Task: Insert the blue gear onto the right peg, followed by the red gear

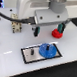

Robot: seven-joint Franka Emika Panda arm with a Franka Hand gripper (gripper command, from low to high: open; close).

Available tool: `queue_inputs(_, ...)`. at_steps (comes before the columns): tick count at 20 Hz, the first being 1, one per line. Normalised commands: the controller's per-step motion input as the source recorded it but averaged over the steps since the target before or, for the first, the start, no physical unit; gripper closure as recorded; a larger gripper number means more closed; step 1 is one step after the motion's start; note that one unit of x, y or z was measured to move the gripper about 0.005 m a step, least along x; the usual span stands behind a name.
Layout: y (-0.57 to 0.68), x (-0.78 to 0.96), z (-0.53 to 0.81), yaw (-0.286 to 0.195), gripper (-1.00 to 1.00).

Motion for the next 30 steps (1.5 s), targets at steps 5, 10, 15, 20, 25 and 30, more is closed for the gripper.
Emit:
queue_inputs(5,0.51,-0.41,0.06,0.0,-1.0)
queue_inputs(10,0.42,-0.39,-0.09,0.0,-1.0)
queue_inputs(15,0.29,-0.46,-0.24,0.0,-1.0)
queue_inputs(20,0.05,-0.45,-0.33,0.0,-1.0)
queue_inputs(25,-0.26,0.28,0.18,0.0,-1.0)
queue_inputs(30,-0.32,0.48,0.23,0.0,-1.0)
